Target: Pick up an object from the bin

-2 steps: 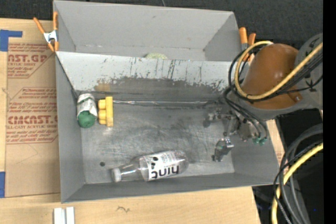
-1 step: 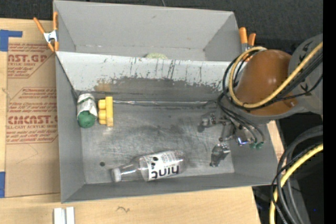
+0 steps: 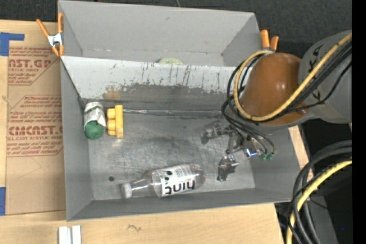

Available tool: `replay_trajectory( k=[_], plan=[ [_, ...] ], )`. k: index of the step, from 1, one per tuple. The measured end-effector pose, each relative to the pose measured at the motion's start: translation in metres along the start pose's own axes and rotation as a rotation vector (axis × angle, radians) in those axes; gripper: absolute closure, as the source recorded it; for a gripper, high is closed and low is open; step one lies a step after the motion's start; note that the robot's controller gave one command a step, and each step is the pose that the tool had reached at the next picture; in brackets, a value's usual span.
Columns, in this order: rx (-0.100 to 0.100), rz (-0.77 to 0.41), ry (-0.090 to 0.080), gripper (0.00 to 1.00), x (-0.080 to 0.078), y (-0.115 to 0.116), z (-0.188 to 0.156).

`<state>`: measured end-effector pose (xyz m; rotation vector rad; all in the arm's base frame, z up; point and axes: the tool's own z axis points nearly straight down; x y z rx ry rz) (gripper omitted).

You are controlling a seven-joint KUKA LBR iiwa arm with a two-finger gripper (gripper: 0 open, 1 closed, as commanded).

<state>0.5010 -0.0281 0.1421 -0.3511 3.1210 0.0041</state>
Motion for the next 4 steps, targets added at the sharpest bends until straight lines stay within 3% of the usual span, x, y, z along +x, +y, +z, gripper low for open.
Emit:
replay_trajectory(
  k=[1, 2, 3, 4],
  plan=[
    [0.002, -0.188, 0.0, 0.0, 0.013, -0.017, 0.024],
    [0.002, -0.226, 0.002, 0.0, 0.003, 0.035, 0.023],
    [-0.001, -0.305, -0.001, 0.0, -0.008, 0.062, 0.03],
    [0.008, -0.48, -0.005, 1.0, 0.0, 0.063, 0.066]
  ],
)
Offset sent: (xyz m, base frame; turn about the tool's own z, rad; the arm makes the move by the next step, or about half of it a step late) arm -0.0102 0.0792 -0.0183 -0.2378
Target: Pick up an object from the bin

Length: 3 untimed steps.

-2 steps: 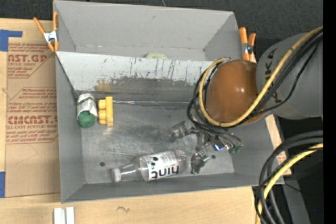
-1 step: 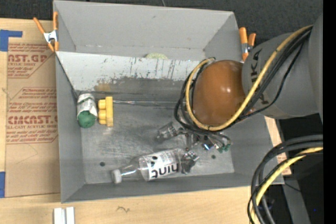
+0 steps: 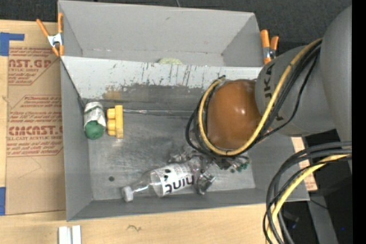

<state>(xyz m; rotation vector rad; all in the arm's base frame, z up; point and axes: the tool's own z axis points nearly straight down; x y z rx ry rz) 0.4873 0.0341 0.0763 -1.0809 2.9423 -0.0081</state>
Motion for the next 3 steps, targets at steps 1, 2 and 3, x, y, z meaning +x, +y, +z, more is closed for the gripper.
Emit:
replay_trajectory(
  k=[1, 2, 3],
  plan=[
    [0.0, 0.0, 0.0, 1.0, 0.0, 0.0, 0.0],
    [-0.006, 0.014, 0.002, 1.0, -0.002, -0.01, -0.016],
    [-0.005, 0.018, 0.001, 1.0, -0.006, -0.021, -0.022]
  ],
)
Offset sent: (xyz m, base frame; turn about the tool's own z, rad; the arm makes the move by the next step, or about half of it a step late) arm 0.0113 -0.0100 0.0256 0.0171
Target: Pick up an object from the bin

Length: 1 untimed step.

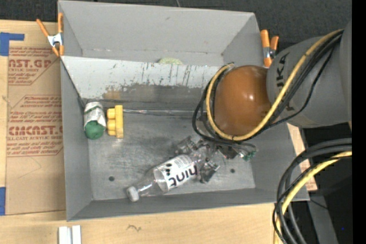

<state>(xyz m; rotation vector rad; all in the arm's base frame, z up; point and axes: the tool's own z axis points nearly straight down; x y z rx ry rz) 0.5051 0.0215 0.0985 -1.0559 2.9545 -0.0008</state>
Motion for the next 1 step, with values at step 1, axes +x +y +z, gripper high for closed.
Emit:
replay_trajectory(
  k=[1],
  plan=[
    [-0.007, 0.001, 0.009, 1.0, -0.0008, 0.0018, -0.0479]
  ],
)
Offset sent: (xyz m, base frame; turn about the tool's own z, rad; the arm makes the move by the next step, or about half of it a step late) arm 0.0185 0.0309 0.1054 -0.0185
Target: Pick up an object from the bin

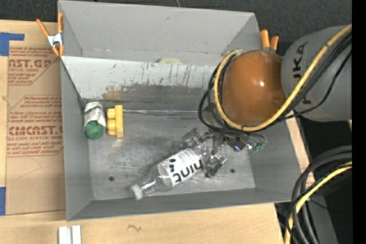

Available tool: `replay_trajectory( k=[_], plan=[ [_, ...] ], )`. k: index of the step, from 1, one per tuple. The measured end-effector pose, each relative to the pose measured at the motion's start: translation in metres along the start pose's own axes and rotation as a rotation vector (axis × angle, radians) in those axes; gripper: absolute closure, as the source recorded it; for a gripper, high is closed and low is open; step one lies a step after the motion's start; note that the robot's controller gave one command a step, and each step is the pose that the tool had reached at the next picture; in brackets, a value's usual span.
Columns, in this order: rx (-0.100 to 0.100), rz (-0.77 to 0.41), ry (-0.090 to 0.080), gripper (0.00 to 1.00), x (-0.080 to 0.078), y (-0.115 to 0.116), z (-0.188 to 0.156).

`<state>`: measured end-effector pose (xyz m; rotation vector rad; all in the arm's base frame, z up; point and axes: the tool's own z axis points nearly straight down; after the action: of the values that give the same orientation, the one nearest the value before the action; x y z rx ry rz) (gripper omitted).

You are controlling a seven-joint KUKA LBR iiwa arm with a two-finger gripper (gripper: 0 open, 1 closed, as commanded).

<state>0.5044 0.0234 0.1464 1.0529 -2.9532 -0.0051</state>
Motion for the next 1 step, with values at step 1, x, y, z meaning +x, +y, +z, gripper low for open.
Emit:
replay_trajectory(
  k=[1],
  plan=[
    [0.005, -0.014, -0.005, 1.0, -0.0265, 0.0085, -0.0492]
  ],
)
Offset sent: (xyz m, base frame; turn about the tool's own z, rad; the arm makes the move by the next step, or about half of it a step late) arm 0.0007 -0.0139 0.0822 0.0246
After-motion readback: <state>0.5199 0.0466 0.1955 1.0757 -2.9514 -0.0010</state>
